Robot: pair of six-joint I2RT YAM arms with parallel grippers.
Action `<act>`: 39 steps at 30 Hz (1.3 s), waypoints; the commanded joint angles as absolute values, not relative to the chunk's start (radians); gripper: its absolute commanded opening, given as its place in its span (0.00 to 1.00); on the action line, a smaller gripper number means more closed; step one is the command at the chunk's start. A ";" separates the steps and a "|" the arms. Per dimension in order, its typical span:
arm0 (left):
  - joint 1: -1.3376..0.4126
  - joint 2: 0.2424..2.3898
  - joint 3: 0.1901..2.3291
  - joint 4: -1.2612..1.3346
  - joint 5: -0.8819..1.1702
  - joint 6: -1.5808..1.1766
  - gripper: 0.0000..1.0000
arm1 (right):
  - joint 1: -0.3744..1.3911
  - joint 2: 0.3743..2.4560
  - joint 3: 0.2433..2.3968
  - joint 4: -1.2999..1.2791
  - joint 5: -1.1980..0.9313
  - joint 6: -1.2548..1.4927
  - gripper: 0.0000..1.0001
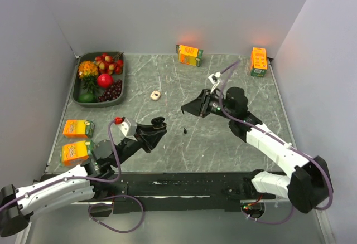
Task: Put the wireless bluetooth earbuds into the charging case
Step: Pick up the earbud from the center of the board.
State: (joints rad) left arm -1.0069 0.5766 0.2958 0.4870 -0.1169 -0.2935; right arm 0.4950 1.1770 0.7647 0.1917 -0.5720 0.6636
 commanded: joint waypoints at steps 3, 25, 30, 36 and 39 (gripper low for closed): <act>-1.012 0.623 0.302 0.669 -0.132 -0.287 0.01 | 0.494 1.055 0.770 0.566 -0.732 0.857 0.00; -1.011 0.784 0.376 0.954 -0.065 -0.273 0.01 | 0.646 0.897 0.841 0.489 -0.664 0.723 0.00; -1.012 0.775 0.370 0.960 -0.037 -0.268 0.01 | 0.701 0.908 0.859 0.520 -0.637 0.758 0.00; -1.011 0.732 0.339 0.956 -0.038 -0.273 0.01 | 0.709 0.890 0.897 0.472 -0.568 0.784 0.00; -1.011 0.713 0.327 0.948 -0.031 -0.272 0.01 | 0.713 0.888 0.914 0.456 -0.560 0.779 0.00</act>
State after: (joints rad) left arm -1.0077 0.7452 0.3340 0.8944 -0.0563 -0.2737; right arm 0.7021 0.9127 0.8520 0.4526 -0.6014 0.7731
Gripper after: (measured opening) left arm 0.323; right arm 0.283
